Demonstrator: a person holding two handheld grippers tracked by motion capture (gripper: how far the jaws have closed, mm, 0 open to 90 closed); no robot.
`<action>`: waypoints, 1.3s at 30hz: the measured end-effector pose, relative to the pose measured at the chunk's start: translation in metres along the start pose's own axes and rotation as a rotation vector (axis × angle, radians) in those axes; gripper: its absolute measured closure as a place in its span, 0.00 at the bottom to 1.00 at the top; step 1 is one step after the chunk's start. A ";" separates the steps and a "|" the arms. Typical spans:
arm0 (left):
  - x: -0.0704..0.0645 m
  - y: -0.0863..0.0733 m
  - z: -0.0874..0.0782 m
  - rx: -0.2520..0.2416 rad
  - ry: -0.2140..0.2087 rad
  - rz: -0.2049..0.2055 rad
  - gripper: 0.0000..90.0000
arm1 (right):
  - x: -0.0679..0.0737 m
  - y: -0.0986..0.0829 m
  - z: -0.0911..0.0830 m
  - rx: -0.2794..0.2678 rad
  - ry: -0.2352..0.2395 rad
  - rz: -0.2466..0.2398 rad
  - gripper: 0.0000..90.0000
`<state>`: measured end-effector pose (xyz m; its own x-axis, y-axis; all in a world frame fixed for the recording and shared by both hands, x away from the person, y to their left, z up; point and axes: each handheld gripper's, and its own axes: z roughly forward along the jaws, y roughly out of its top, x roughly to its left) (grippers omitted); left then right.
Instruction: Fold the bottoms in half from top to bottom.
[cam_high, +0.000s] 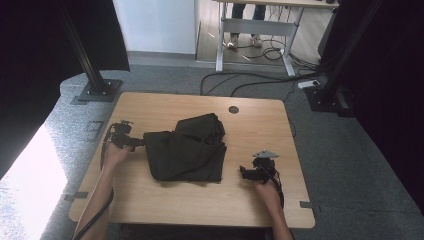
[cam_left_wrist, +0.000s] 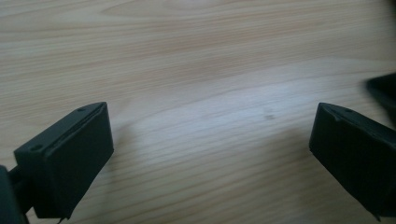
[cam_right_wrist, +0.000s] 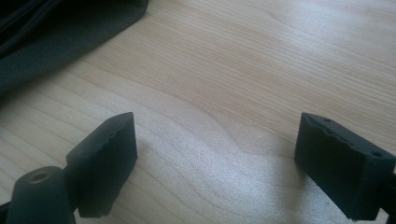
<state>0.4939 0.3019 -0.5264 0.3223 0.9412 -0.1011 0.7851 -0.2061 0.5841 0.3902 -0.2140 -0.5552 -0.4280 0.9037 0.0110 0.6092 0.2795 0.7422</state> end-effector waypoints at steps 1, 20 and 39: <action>-0.004 0.000 -0.002 -0.013 -0.020 0.007 0.00 | 0.000 0.000 0.000 0.000 0.000 0.000 0.14; -0.120 -0.011 -0.057 -0.112 -0.286 0.298 0.00 | 0.001 0.000 0.000 0.001 -0.004 0.002 0.14; -0.128 -0.014 -0.065 -0.091 -0.173 0.383 0.00 | 0.002 0.000 0.000 0.002 0.002 -0.003 0.13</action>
<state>0.4075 0.2018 -0.4692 0.6712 0.7412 0.0081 0.5443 -0.5003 0.6734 0.3894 -0.2117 -0.5552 -0.4311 0.9023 0.0105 0.6096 0.2826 0.7406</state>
